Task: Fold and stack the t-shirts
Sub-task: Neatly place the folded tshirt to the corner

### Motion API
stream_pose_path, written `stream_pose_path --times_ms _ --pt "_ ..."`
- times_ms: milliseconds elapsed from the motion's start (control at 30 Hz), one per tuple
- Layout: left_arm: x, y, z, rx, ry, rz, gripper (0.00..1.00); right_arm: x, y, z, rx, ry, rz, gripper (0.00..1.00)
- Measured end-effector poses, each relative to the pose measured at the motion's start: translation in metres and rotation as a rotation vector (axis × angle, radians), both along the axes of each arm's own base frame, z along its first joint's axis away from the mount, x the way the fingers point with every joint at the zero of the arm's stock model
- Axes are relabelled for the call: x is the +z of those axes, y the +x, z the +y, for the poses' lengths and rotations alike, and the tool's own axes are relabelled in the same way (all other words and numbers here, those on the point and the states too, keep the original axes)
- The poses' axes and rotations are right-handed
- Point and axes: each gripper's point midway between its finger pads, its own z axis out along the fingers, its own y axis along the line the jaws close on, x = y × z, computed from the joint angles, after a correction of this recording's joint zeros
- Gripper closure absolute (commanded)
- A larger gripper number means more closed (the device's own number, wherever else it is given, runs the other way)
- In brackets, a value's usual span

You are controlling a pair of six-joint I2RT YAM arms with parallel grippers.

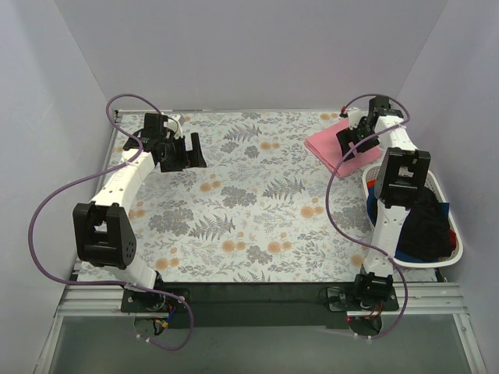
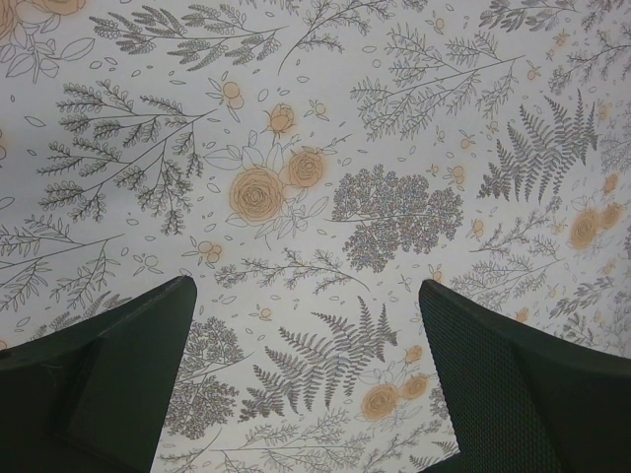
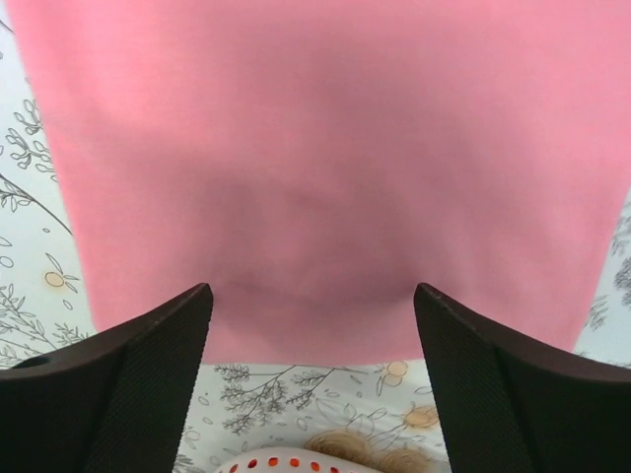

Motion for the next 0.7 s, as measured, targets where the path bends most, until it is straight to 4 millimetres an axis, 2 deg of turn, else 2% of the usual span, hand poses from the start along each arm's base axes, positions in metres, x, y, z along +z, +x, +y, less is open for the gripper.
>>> stream_pose_path --times_ms 100,333,433,533,700 --pt "0.000 0.000 0.000 -0.001 -0.001 0.002 0.03 0.007 0.006 0.010 0.095 -0.027 -0.034 0.02" --pt "-0.001 -0.001 0.000 -0.001 0.000 0.005 0.04 0.015 0.021 0.024 0.256 -0.094 -0.095 0.02" --pt "-0.001 -0.001 0.000 -0.001 0.000 0.008 0.03 0.003 0.024 0.023 0.278 -0.100 -0.085 0.02" --pt "-0.002 -0.002 0.000 0.000 0.001 0.013 0.03 -0.020 0.020 0.025 0.277 -0.070 -0.036 0.02" --pt "-0.003 -0.003 0.001 0.001 0.003 0.019 0.03 -0.022 0.022 0.021 0.205 -0.053 -0.008 0.03"
